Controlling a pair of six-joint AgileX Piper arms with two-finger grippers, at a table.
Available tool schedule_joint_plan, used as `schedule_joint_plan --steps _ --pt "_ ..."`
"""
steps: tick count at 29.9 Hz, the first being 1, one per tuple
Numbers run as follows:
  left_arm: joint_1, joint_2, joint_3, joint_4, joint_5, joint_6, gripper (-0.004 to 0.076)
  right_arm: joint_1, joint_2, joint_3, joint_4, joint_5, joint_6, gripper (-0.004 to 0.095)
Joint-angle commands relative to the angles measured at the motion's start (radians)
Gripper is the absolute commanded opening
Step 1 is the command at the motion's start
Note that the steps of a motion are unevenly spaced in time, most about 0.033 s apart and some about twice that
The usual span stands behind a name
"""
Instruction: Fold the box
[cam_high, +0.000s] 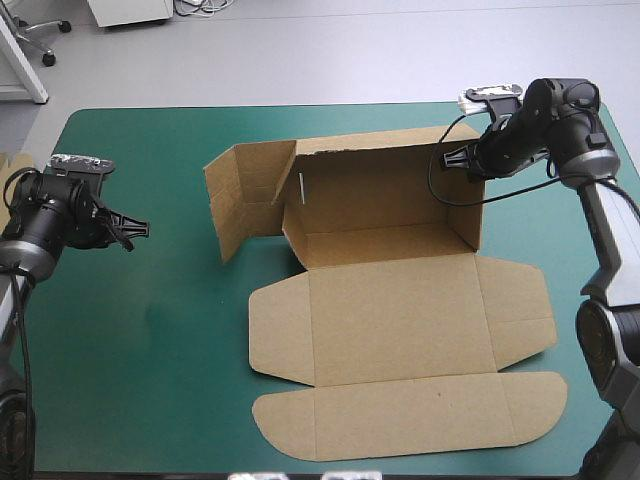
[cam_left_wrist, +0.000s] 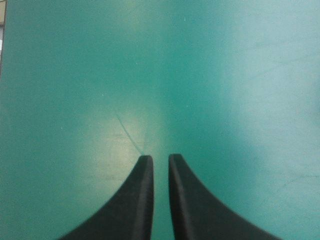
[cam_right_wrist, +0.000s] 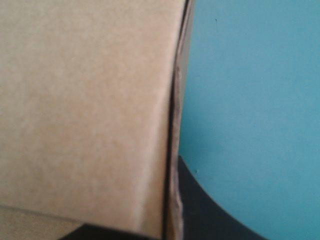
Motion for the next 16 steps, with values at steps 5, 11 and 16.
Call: schedule_joint_plan --steps 5,11,16 --pt "-0.002 -0.034 -0.03 0.004 -0.023 0.0 0.0078 -0.011 0.019 -0.066 0.033 -0.007 0.016 -0.003" --pt "-0.002 -0.034 -0.03 0.004 -0.023 0.001 0.0078 -0.011 0.031 -0.068 0.029 -0.046 0.009 0.0045" --pt "-0.002 -0.034 -0.03 0.004 -0.023 0.002 0.0078 -0.011 0.031 -0.068 0.029 -0.12 -0.006 0.0232"
